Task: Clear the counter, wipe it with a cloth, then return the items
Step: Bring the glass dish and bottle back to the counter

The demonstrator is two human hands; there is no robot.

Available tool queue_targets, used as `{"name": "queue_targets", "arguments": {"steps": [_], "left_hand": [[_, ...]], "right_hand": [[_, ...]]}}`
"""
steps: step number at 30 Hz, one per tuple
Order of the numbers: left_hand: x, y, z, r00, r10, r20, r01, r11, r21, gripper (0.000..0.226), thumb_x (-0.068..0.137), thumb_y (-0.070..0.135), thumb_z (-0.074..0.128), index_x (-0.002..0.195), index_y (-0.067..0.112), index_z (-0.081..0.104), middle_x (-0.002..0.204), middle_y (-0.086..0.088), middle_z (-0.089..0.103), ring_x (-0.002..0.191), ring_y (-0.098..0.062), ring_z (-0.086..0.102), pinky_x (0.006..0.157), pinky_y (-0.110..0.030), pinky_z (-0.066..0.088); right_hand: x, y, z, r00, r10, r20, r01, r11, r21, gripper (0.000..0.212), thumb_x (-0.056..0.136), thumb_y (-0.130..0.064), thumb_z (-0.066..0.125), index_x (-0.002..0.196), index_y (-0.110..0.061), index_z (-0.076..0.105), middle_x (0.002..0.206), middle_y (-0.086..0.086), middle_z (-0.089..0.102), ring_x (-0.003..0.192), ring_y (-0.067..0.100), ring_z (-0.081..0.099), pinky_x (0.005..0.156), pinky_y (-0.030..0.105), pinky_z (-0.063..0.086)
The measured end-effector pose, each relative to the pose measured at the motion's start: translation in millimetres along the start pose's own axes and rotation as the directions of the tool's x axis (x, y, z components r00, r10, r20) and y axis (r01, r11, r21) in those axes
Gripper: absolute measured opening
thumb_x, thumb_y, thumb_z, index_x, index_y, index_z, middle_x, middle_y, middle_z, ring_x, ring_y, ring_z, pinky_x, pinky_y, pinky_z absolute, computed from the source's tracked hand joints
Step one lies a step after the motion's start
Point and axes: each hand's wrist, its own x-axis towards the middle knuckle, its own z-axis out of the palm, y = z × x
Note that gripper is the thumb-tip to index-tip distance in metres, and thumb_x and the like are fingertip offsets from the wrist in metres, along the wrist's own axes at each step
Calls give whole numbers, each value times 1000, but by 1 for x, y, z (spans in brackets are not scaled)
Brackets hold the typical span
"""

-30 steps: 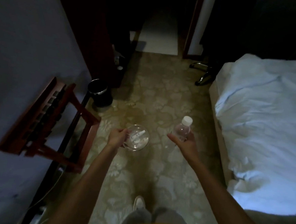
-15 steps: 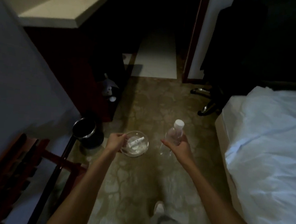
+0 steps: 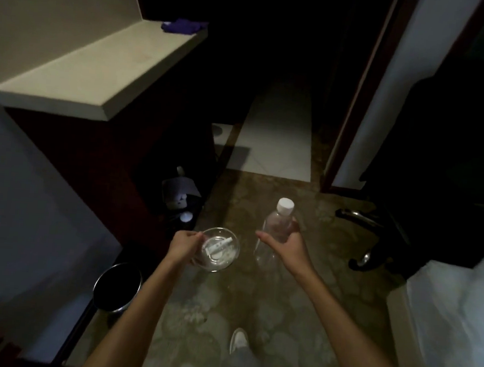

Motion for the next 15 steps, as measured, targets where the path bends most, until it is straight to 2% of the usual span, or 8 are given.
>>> {"name": "queue_targets", "arguments": {"steps": [2,3,5,6,8,10,12,15], "left_hand": [[51,32,-5,1000,-11,-4,11,1000,9,25,93,16,64,73,8,77,46,0,60,51,-21,58,62,-36,57],[77,51,-8,1000,-16,-17,16,1000,2,23,91,20,66,77,7,79,49,0,62,56,-22,61,70,-44,60],[131,86,-12,999,-14,-40,13,1000,-20,20,89,25,69,79,11,80,54,-4,65,62,-25,65,74,-55,62],[148,108,-14,999,-7,-48,6,1000,-28,21,92,23,68,77,12,78,57,-7,66,62,-25,64,73,-55,61],[174,154,-17,999,15,-52,-18,998,-60,23,97,17,64,80,10,78,65,-13,67,62,-26,63,69,-48,58],[211,191,-16,998,47,-47,-50,997,-62,23,99,14,61,87,4,77,70,-17,67,63,-26,63,67,-40,56],[255,224,-13,996,59,-66,-63,996,-56,24,100,15,60,86,6,77,66,-14,67,59,-25,63,64,-35,56],[318,272,-7,993,84,-80,-89,995,-54,30,103,15,58,79,7,75,60,-9,64,54,-22,59,60,-28,50]], "right_hand": [[56,-20,2,999,14,31,-15,1000,12,78,68,-41,93,131,-22,51,118,-12,66,108,2,64,92,20,52],[85,-33,1,999,4,38,-5,1000,9,80,67,-43,93,132,-21,53,120,-9,68,110,5,65,92,21,52],[142,-56,0,999,-4,46,3,1000,25,87,61,-52,93,132,-19,57,121,-4,71,112,11,68,99,31,55],[168,-66,-1,999,-12,45,10,999,35,89,58,-55,92,131,-18,58,120,-3,72,112,12,69,101,34,55],[218,-83,2,998,-36,52,35,999,38,90,57,-55,91,130,-16,59,119,-1,73,113,15,70,101,36,55],[269,-99,5,996,-45,73,42,999,33,101,52,-61,91,135,-17,55,122,-2,71,115,16,68,102,36,55],[325,-110,10,994,-53,96,51,998,26,111,47,-71,90,139,-22,50,127,-4,67,117,14,65,103,38,54],[413,-127,18,983,-128,132,130,991,-8,105,49,-76,86,135,-27,50,124,-8,67,115,12,65,103,39,54]]}}
